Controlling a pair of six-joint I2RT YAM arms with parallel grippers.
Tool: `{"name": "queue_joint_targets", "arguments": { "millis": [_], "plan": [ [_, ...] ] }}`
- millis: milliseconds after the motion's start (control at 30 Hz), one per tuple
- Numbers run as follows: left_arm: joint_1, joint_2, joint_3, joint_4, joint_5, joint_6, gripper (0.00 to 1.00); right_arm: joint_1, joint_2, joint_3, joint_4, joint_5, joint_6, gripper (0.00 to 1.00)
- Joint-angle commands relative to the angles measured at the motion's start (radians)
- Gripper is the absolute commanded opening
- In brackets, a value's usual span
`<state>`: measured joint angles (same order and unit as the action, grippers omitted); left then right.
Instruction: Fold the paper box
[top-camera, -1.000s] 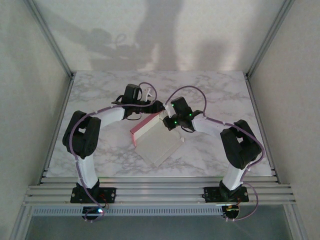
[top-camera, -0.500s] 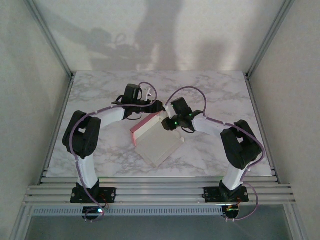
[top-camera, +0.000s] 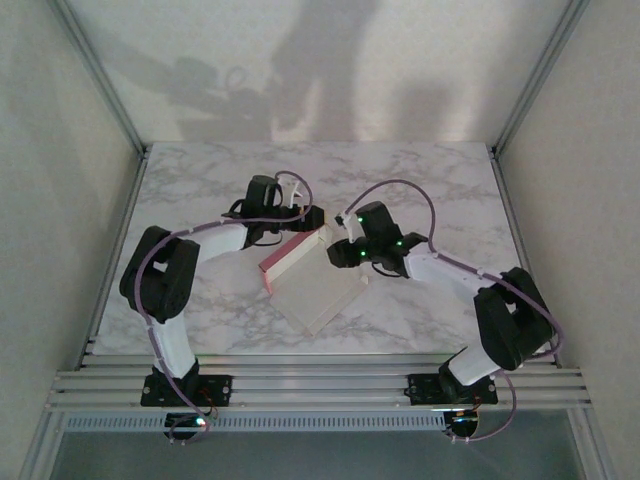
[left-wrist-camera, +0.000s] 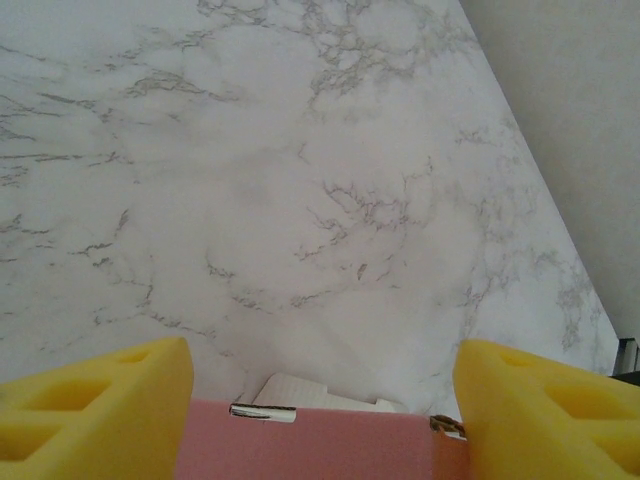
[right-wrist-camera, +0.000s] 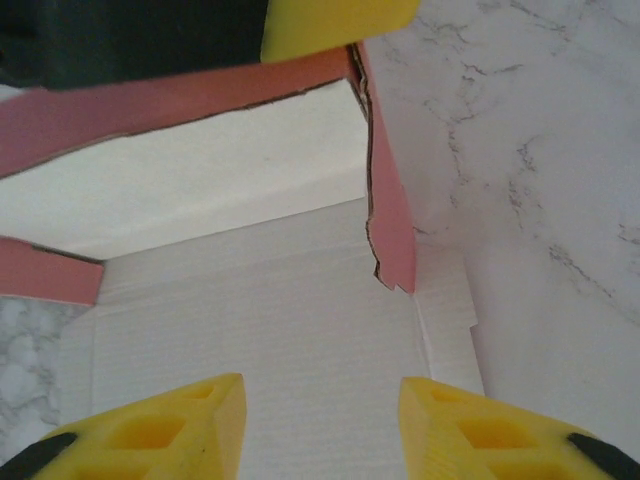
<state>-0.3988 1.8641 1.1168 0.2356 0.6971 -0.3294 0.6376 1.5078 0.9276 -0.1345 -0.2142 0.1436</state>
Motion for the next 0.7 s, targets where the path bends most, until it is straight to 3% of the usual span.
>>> {"name": "queue_joint_targets", "arguments": {
  "millis": [0,267,667],
  "plan": [
    [-0.013,-0.002,-0.042,-0.066,-0.034,0.004,0.69,-0.010,-0.044,-0.028,0.034,-0.014,0.096,0.42],
    [-0.012,0.004,-0.039,-0.061,-0.025,-0.003,0.69,-0.089,-0.041,-0.052,0.025,0.024,0.171,0.28],
    [-0.012,0.001,-0.038,-0.058,-0.018,-0.013,0.69,-0.124,0.122,-0.023,0.153,-0.098,0.136,0.25]
  ]
}}
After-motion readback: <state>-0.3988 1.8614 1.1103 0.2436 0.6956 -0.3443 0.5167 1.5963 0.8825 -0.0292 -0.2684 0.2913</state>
